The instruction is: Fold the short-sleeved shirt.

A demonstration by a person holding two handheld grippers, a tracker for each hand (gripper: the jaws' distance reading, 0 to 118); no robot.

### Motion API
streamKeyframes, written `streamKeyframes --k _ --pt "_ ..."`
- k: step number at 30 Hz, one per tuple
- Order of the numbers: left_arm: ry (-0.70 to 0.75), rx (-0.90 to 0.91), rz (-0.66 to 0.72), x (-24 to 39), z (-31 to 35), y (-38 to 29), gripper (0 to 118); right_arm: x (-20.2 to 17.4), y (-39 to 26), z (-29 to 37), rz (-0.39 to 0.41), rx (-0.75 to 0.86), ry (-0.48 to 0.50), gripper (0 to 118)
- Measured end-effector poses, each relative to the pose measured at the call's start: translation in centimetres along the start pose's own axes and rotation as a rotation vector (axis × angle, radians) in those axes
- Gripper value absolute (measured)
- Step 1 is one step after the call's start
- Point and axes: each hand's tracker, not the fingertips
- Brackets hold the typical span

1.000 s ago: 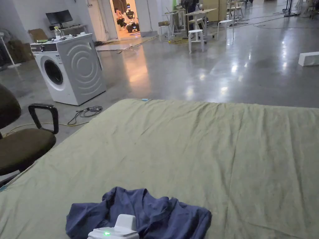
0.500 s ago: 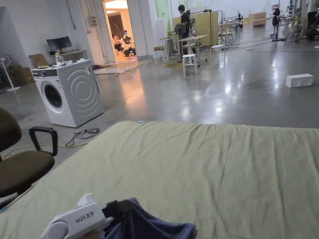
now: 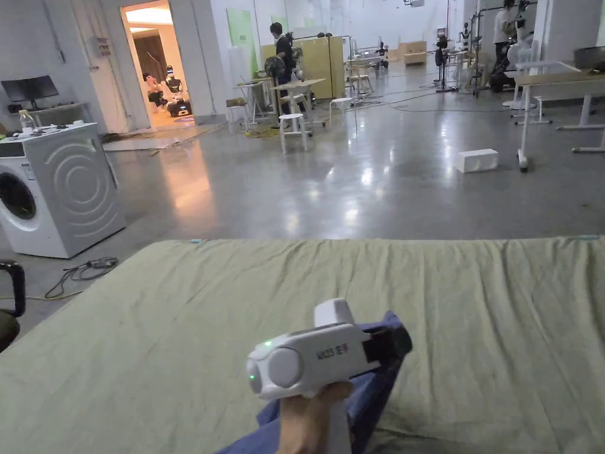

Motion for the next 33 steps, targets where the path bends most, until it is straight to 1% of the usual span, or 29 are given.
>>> streamKeyframes --k 2,4,6,9,11,13,14,15,16,17,18,21,23,24,27,28,30,33 --pt "-0.050 -0.110 -0.095 3.7 -4.1 -3.8 1 0.8 -0.4 0.6 -0.019 -0.013 -0.014 0" --pt "-0.119 -0.216 -0.181 6.8 -7.4 -7.8 1 1.4 -0.9 1.0 -0.019 -0.015 -0.027 0" --pt "-0.192 -0.317 -0.225 10.3 -10.4 -12.2 1 1.9 -1.3 1.2 -0.027 -0.035 -0.054 0" --pt "-0.200 -0.451 -0.345 14.9 -13.6 -18.4 1 2.6 -1.7 1.5 -0.069 -0.053 -0.074 0" --pt "-0.211 -0.501 -0.384 16.6 -14.5 -21.5 1 2.8 -2.2 1.8 -0.074 -0.049 -0.083 0" --pt "-0.212 -0.526 -0.347 16.9 -15.0 -23.2 2 2.7 -2.4 2.1 -0.068 -0.053 -0.095 0" --pt "-0.188 -0.538 -0.333 16.8 -14.9 -23.8 5 2.6 -2.5 2.2 -0.065 -0.054 -0.096 0" --pt "-0.170 -0.543 -0.333 16.5 -14.5 -24.1 20 2.6 -2.7 2.2 -0.068 -0.056 -0.093 0" --pt "-0.182 -0.537 -0.322 16.1 -14.1 -24.1 43 2.6 -2.7 2.2 -0.073 -0.061 -0.086 0" --pt "-0.191 -0.527 -0.305 15.5 -13.1 -23.8 68 2.6 -2.7 2.0 -0.079 -0.065 -0.078 0" --pt "-0.187 -0.503 -0.302 15.1 -11.9 -23.2 84 2.3 -2.4 1.8 -0.082 -0.064 -0.070 0" --pt "-0.176 -0.345 -0.297 13.8 -6.2 -19.4 83 1.4 -1.3 1.0 -0.062 -0.031 -0.040 0" --pt "-0.128 -0.206 -0.292 13.1 -0.9 -16.1 83 0.2 0.0 0.5 -0.002 0.017 -0.032 0" --pt "-0.096 -0.134 -0.293 12.6 2.1 -14.4 83 -0.4 0.6 0.3 0.018 0.046 -0.012 0" --pt "0.028 0.085 -0.352 12.2 11.4 -10.4 83 -2.2 2.6 -0.2 0.033 0.123 0.058 0" --pt "0.077 0.128 -0.378 12.2 14.3 -9.6 83 -2.8 3.2 -0.3 0.036 0.151 0.077 0" --pt "0.206 0.249 -0.457 12.6 20.2 -8.7 83 -4.0 4.4 -0.5 0.036 0.200 0.112 0" --pt "0.371 0.367 -0.517 12.9 26.6 -8.9 83 -5.4 5.7 -0.5 0.031 0.238 0.142 0"
